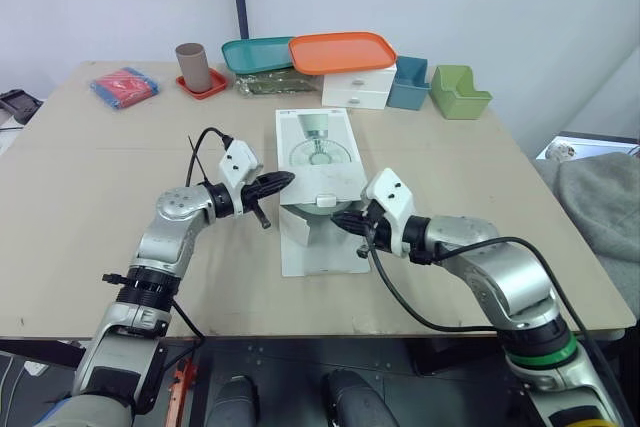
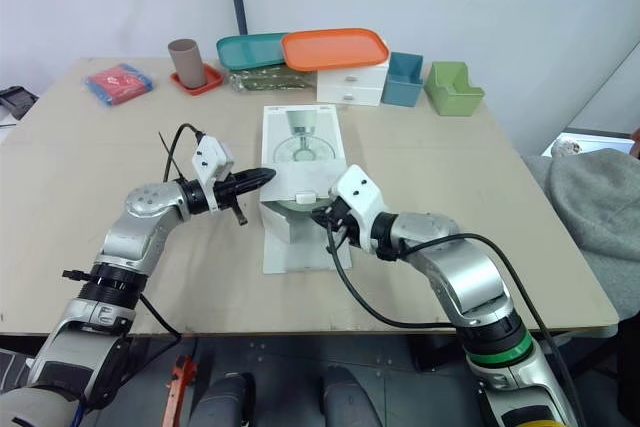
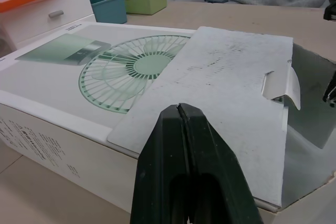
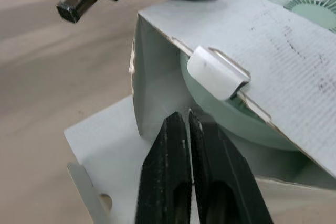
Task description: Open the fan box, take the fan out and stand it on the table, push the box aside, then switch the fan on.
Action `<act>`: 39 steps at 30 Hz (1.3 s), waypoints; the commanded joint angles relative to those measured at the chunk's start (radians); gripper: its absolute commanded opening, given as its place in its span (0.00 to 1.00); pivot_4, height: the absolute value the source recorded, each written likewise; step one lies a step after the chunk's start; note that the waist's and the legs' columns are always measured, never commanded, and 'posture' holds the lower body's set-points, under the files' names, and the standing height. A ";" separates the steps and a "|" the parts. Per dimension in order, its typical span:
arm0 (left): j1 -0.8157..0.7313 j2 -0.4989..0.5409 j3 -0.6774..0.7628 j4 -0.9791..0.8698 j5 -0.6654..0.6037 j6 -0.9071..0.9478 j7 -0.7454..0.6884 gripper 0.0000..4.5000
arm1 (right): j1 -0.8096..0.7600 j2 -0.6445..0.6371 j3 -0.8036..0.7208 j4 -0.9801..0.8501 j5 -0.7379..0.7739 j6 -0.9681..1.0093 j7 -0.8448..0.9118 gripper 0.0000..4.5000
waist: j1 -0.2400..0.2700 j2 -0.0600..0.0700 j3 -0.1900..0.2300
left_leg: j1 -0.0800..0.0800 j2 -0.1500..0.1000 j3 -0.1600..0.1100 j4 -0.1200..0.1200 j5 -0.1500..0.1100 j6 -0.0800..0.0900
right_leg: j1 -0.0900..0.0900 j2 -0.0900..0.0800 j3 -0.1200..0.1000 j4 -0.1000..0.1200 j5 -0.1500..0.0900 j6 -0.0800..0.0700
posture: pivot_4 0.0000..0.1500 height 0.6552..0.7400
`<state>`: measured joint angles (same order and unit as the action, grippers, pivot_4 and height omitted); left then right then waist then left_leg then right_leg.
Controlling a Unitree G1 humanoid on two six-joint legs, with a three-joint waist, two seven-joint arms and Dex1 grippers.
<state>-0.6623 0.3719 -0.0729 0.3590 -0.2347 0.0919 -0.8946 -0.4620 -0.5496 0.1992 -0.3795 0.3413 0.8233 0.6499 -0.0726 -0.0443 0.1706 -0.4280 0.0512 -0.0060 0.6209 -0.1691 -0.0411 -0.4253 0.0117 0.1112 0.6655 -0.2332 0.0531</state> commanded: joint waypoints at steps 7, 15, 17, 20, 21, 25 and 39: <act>-0.022 -0.005 0.001 0.039 0.018 -0.029 0.001 0.00 | 0.071 -0.107 -0.062 -0.091 0.008 0.012 0.029 0.02 | -0.001 0.000 0.000 | 0.000 0.000 0.000 0.000 0.000 0.000 | 0.000 0.000 0.000 0.000 0.000 0.000 | 1.00 1.00; -0.013 -0.009 -0.004 0.032 0.026 -0.032 0.002 0.00 | 0.040 -0.116 -0.099 0.094 -0.075 -0.033 -0.047 0.02 | 0.000 0.000 0.000 | 0.000 0.000 0.000 0.000 0.000 0.000 | 0.000 0.000 0.000 0.000 0.000 0.000 | 1.00 1.00; -0.012 -0.009 -0.003 0.030 0.026 -0.031 0.002 0.00 | 0.019 -0.091 -0.098 0.138 -0.092 -0.030 -0.077 0.02 | 0.000 0.000 0.000 | 0.000 0.000 0.000 0.000 0.000 0.000 | 0.000 0.000 0.000 0.000 0.000 0.000 | 1.00 1.00; -0.014 -0.010 -0.002 0.031 0.029 -0.032 0.004 0.00 | -0.007 -0.063 -0.093 0.174 -0.108 -0.038 -0.096 0.02 | -0.001 0.000 0.000 | 0.000 0.000 0.000 0.000 0.000 0.000 | 0.000 0.000 0.000 0.000 0.000 0.000 | 1.00 1.00; -0.014 -0.009 -0.001 0.031 0.029 -0.033 0.004 0.00 | -0.016 -0.051 -0.091 0.187 -0.117 -0.045 -0.105 0.02 | -0.001 0.000 0.000 | 0.000 0.000 0.000 0.000 0.000 0.000 | 0.000 0.000 0.000 0.000 0.000 0.000 | 1.00 1.00; -0.012 -0.005 0.000 0.030 0.032 -0.035 0.006 0.00 | -0.053 -0.002 -0.102 0.216 -0.126 -0.063 -0.130 0.02 | -0.001 0.000 0.000 | 0.000 0.000 0.000 0.000 0.000 0.000 | 0.000 0.000 0.001 0.000 0.000 0.001 | 1.00 1.00; 0.000 0.007 0.017 0.000 0.016 -0.031 0.013 0.00 | -0.044 0.031 -0.073 0.144 -0.085 -0.067 -0.045 0.02 | -0.002 0.000 0.000 | 0.000 0.000 0.000 0.000 0.000 0.000 | 0.000 0.000 0.000 0.000 0.000 0.000 | 1.00 1.00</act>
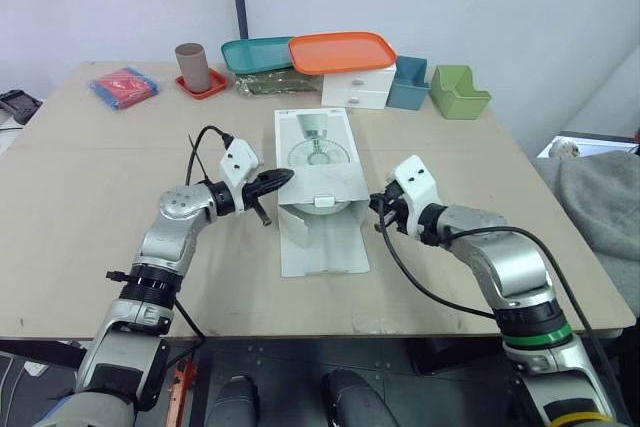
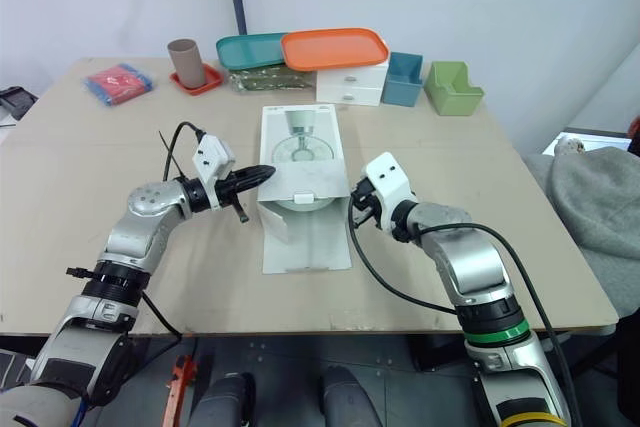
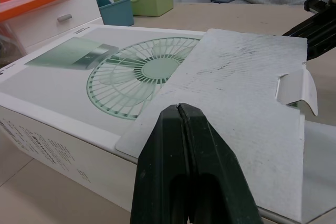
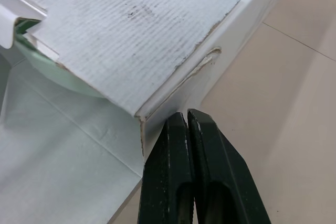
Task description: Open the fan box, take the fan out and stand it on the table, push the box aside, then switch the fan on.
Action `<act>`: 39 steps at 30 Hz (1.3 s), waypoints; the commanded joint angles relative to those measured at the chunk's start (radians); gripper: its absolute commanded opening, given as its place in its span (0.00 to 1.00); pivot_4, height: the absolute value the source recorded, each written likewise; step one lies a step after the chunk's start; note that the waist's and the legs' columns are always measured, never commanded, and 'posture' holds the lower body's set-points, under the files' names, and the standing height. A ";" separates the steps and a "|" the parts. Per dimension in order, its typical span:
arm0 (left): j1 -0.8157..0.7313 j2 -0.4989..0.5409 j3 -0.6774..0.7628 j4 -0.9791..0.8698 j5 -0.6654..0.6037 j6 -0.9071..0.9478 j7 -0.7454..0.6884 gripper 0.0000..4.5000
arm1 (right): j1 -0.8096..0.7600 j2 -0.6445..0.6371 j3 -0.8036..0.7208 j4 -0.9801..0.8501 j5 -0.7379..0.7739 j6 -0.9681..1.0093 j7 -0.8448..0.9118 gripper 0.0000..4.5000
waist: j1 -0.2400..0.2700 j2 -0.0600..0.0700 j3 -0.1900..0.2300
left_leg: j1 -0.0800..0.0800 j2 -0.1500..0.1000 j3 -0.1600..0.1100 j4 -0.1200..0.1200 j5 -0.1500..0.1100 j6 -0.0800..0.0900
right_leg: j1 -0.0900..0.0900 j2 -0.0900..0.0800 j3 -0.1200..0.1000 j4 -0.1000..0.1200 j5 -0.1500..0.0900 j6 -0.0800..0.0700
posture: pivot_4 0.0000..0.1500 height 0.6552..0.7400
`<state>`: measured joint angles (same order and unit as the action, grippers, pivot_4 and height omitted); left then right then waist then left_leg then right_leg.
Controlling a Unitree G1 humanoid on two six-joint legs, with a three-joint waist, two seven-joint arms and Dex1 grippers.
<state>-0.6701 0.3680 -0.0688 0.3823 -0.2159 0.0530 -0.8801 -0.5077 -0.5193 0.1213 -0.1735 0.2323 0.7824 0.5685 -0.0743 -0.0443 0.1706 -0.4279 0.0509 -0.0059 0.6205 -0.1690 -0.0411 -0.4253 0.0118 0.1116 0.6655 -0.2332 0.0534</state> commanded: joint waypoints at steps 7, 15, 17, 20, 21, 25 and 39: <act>0.018 -0.001 0.004 -0.008 0.010 -0.006 0.004 0.00 | -0.006 0.020 -0.018 -0.050 0.021 -0.052 0.041 0.02 | -0.001 0.000 0.000 | 0.000 0.000 0.000 0.000 0.000 0.000 | 0.000 0.000 0.000 0.000 0.000 0.000 | 1.00 1.00; 0.007 0.000 0.002 0.001 0.016 -0.009 0.006 0.00 | 0.055 -0.089 -0.064 -0.110 0.095 -0.101 0.216 0.02 | -0.001 0.000 0.000 | 0.000 0.000 0.000 0.000 0.000 0.000 | 0.000 0.000 0.000 0.000 -0.001 0.001 | 1.00 1.00; 0.010 -0.001 0.002 -0.002 0.015 -0.008 0.006 0.00 | 0.060 -0.104 -0.065 -0.101 0.089 -0.117 0.226 0.02 | -0.002 0.000 0.000 | 0.000 0.000 0.000 0.000 0.000 0.000 | 0.000 0.000 0.000 0.000 0.000 0.000 | 1.00 1.00; 0.011 -0.003 0.002 -0.004 0.016 -0.006 0.006 0.00 | 0.050 -0.101 -0.077 -0.094 0.101 -0.121 0.229 0.02 | -0.002 0.000 0.000 | 0.001 0.000 0.000 0.000 0.000 0.000 | 0.000 0.000 0.000 0.000 0.000 0.000 | 1.00 1.00; 0.011 -0.004 0.002 -0.005 0.016 -0.006 0.006 0.00 | 0.044 -0.095 -0.084 -0.094 0.110 -0.120 0.228 0.02 | -0.002 0.000 0.000 | 0.001 0.000 0.000 0.000 0.000 0.000 | 0.000 0.000 0.000 0.000 0.000 0.000 | 1.00 1.00; 0.012 -0.002 0.004 -0.007 0.017 -0.004 0.007 0.00 | -0.011 -0.017 -0.114 -0.071 0.141 -0.085 0.156 0.02 | -0.003 0.000 0.000 | 0.001 0.000 0.000 0.000 0.000 0.000 | 0.000 0.000 0.000 0.000 0.000 0.000 | 1.00 1.00; 0.032 0.010 0.010 -0.036 0.017 0.011 0.013 0.00 | -0.039 0.008 -0.052 -0.029 0.099 -0.106 0.167 0.02 | -0.001 0.000 0.000 | 0.000 0.000 0.000 -0.001 0.000 0.000 | 0.000 0.000 0.000 0.000 -0.001 0.000 | 1.00 1.00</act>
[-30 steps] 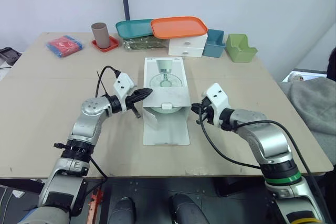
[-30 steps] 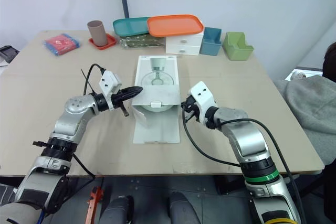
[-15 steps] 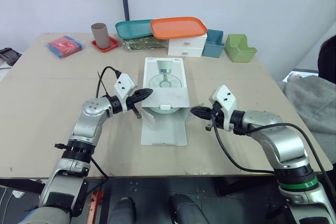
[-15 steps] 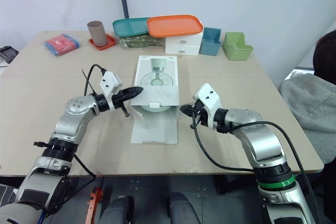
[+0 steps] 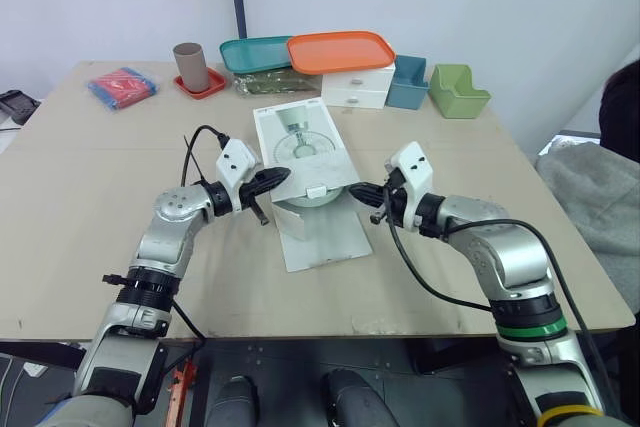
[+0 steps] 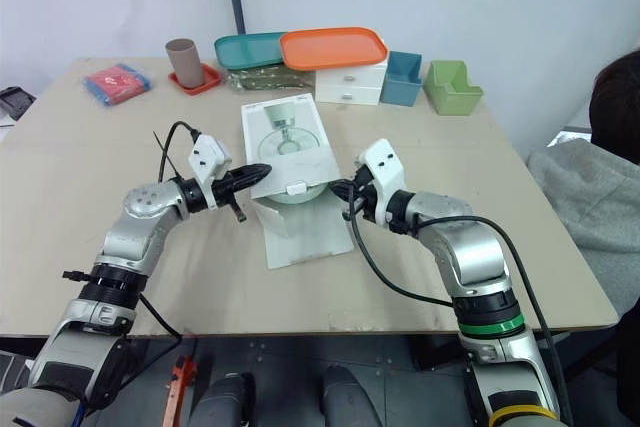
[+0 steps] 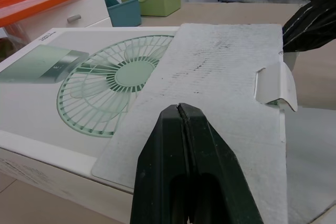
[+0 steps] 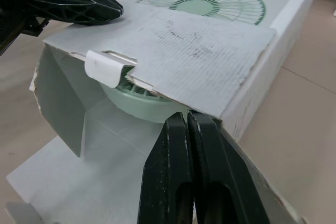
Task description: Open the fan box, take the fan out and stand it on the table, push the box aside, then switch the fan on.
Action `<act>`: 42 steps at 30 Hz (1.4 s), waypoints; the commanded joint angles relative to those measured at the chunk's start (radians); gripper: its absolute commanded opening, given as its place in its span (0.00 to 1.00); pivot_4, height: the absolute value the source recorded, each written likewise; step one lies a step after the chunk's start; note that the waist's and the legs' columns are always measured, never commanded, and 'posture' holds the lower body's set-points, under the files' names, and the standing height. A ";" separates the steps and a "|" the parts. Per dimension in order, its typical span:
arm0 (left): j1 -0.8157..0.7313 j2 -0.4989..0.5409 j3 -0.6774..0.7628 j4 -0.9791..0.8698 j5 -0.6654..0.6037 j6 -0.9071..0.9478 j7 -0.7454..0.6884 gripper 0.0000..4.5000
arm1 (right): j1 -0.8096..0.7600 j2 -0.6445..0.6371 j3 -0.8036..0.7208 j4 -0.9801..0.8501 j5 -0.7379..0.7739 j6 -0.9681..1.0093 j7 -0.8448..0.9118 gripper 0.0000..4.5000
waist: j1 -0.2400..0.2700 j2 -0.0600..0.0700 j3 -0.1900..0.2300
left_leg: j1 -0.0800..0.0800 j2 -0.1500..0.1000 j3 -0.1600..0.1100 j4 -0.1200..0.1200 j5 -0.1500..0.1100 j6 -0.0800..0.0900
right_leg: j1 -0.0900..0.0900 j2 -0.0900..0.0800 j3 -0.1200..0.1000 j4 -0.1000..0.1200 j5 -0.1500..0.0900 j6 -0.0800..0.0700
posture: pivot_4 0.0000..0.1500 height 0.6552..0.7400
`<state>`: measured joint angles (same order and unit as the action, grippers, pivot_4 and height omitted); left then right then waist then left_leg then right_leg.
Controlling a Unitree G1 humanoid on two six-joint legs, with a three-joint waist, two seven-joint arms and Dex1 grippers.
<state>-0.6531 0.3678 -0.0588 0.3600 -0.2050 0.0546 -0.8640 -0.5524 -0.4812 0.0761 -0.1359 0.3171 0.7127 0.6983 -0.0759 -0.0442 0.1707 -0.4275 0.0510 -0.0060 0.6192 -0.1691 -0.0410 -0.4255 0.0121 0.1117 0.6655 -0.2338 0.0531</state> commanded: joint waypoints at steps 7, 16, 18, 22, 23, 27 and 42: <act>-0.006 0.001 -0.005 0.008 0.010 0.001 -0.002 0.00 | 0.103 -0.117 -0.022 -0.138 0.030 -0.033 0.110 0.02 | 0.001 0.000 0.000 | 0.000 0.000 0.000 0.000 0.000 0.000 | 0.000 0.000 0.000 0.000 0.000 0.000 | 1.00 1.00; -0.013 -0.005 -0.015 0.025 0.016 -0.014 -0.017 0.00 | -0.004 -0.025 -0.105 -0.073 0.100 -0.013 0.003 0.02 | -0.001 0.000 0.000 | 0.002 0.000 0.000 0.001 0.000 0.000 | 0.001 0.000 0.000 0.000 0.002 -0.001 | 1.00 1.00; -0.008 -0.005 -0.015 0.020 0.016 -0.013 -0.017 0.00 | -0.023 -0.003 -0.102 -0.066 0.111 -0.014 -0.005 0.02 | 0.000 0.000 0.000 | 0.002 0.000 0.000 0.001 0.000 0.000 | 0.001 0.000 0.000 0.000 0.002 -0.001 | 1.00 1.00; 0.001 -0.002 -0.013 0.014 0.017 -0.012 -0.017 0.00 | -0.066 0.028 -0.055 0.025 0.042 -0.050 -0.056 0.02 | 0.001 0.000 0.000 | 0.001 0.000 0.000 0.000 0.000 0.000 | 0.001 0.000 0.000 0.000 0.000 0.000 | 1.00 1.00; 0.001 -0.001 -0.013 0.014 0.018 -0.012 -0.017 0.00 | -0.073 0.033 -0.053 0.041 0.035 -0.052 -0.062 0.02 | 0.001 0.000 0.000 | 0.001 0.000 0.000 0.000 0.000 0.000 | 0.001 0.000 0.000 0.000 0.000 0.000 | 1.00 1.00; 0.003 0.003 -0.007 0.005 0.015 -0.008 -0.012 0.00 | -0.095 0.046 -0.022 0.111 -0.010 -0.084 -0.075 0.02 | 0.001 0.000 0.000 | 0.001 0.000 0.000 0.000 0.000 0.000 | 0.001 0.000 0.000 0.000 0.000 0.000 | 1.00 1.00; 0.050 0.110 -0.052 -0.353 -0.074 0.163 -0.164 0.00 | -0.091 0.058 0.015 0.192 -0.096 -0.118 -0.080 0.02 | 0.000 0.000 0.000 | 0.001 0.000 0.000 0.000 0.000 0.000 | 0.001 0.000 0.000 0.000 0.001 0.000 | 1.00 1.00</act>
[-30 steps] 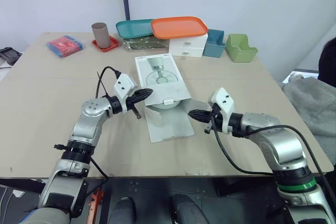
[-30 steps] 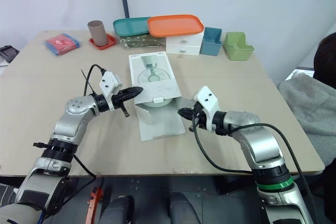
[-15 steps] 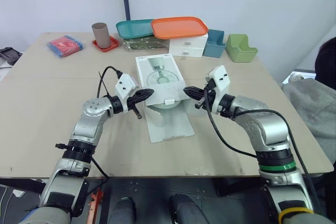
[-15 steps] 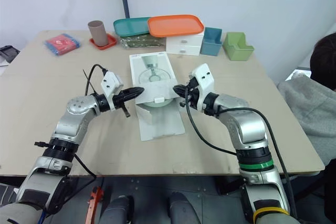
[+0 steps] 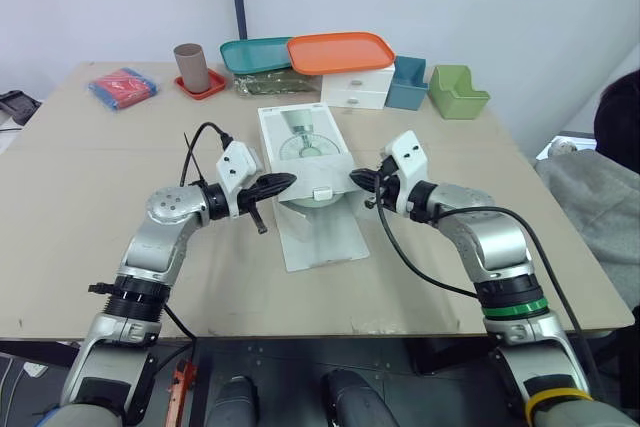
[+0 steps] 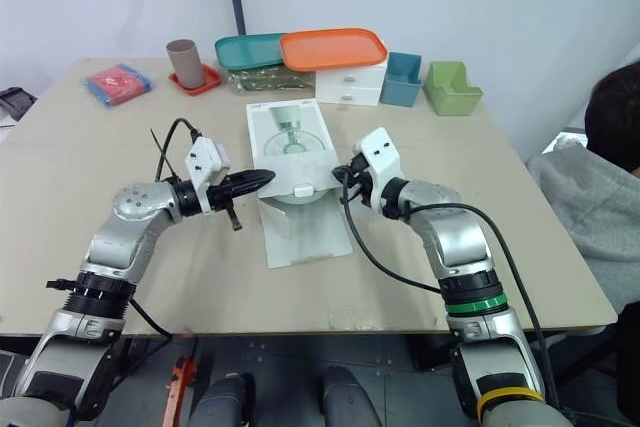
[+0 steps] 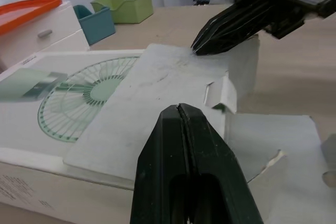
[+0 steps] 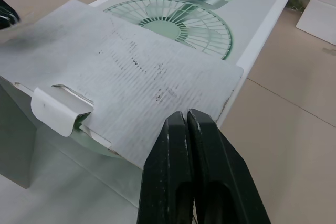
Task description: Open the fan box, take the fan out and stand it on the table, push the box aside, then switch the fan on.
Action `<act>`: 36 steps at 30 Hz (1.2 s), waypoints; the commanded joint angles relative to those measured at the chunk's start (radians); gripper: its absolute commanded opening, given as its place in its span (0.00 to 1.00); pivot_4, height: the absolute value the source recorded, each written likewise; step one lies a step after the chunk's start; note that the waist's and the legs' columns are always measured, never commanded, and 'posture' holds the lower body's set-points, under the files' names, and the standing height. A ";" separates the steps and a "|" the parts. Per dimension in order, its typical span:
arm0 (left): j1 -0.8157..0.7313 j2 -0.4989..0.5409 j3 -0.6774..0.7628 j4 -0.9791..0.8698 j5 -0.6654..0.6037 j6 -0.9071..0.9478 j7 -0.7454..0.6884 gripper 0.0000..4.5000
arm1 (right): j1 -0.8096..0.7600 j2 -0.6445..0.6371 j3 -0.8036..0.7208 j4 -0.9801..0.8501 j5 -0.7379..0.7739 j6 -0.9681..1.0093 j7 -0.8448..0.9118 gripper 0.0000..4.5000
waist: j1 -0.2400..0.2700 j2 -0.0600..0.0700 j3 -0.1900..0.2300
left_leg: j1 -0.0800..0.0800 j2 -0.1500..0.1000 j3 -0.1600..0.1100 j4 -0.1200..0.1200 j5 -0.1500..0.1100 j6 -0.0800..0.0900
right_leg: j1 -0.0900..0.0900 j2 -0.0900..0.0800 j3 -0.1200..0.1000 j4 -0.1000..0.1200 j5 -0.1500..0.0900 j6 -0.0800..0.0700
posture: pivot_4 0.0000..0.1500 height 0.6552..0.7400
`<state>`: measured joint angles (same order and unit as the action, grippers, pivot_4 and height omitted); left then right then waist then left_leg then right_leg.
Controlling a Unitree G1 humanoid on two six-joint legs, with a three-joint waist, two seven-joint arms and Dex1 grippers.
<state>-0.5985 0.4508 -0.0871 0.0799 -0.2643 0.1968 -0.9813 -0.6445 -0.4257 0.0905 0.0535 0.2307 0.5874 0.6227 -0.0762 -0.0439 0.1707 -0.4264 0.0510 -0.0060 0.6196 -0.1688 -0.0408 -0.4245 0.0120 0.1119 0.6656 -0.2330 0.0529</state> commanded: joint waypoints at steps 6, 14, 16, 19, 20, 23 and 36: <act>-0.021 0.047 -0.089 -0.052 0.041 -0.009 -0.079 0.00 | 0.005 0.010 0.006 0.001 -0.016 0.003 -0.007 0.02 | 0.000 0.000 0.000 | 0.000 0.000 0.000 0.000 0.000 0.000 | 0.000 0.000 0.000 0.000 0.000 0.000 | 1.00 1.00; -0.146 0.001 -0.206 0.110 0.177 -0.157 -0.114 0.00 | 0.029 0.021 0.010 -0.015 -0.023 -0.014 -0.010 0.02 | 0.001 0.000 0.000 | 0.000 0.000 0.000 0.000 0.000 0.000 | 0.000 0.000 0.000 0.000 0.000 0.000 | 1.00 1.00; -0.174 0.009 -0.224 0.144 0.206 -0.185 -0.129 0.00 | 0.035 0.025 0.010 -0.019 -0.025 -0.017 -0.013 0.02 | 0.000 0.000 0.000 | 0.000 0.000 0.000 0.000 0.000 0.000 | 0.000 0.000 0.000 0.000 0.000 0.000 | 1.00 1.00; -0.197 0.028 -0.235 0.168 0.227 -0.208 -0.162 0.00 | 0.044 0.029 0.014 -0.027 -0.028 -0.020 -0.018 0.02 | -0.001 0.000 0.000 | 0.000 0.000 0.000 -0.001 0.000 0.000 | 0.000 0.000 0.000 0.000 -0.001 -0.001 | 1.00 1.00; -0.201 0.040 -0.237 0.167 0.231 -0.210 -0.180 0.00 | 0.047 0.031 0.013 -0.028 -0.029 -0.021 -0.020 0.02 | -0.001 0.000 0.000 | 0.000 0.000 0.000 -0.001 0.000 0.000 | 0.000 0.001 0.000 0.000 -0.001 -0.001 | 1.00 1.00; -0.211 0.089 -0.247 0.155 0.250 -0.211 -0.239 0.00 | 0.059 0.035 0.008 -0.036 -0.030 -0.023 -0.028 0.02 | -0.001 0.000 0.000 | 0.000 0.000 0.000 -0.001 0.000 0.000 | 0.000 0.000 0.000 0.000 -0.001 -0.001 | 1.00 1.00; -0.195 0.260 -0.250 0.114 0.302 -0.228 -0.378 0.00 | 0.071 0.039 0.012 -0.035 -0.035 -0.032 -0.035 0.02 | -0.002 0.000 0.000 | 0.000 0.001 0.000 -0.001 0.000 0.000 | -0.001 0.001 0.000 0.000 -0.003 -0.004 | 1.00 1.00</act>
<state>-0.7832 0.6567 -0.3543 0.2129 0.0049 -0.0181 -1.3456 -0.5938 -0.3847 0.0868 0.0135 0.2093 0.5446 0.5852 -0.0780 -0.0438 0.1707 -0.4261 0.0516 -0.0063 0.6184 -0.1689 -0.0406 -0.4251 0.0127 0.1115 0.6660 -0.2359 0.0489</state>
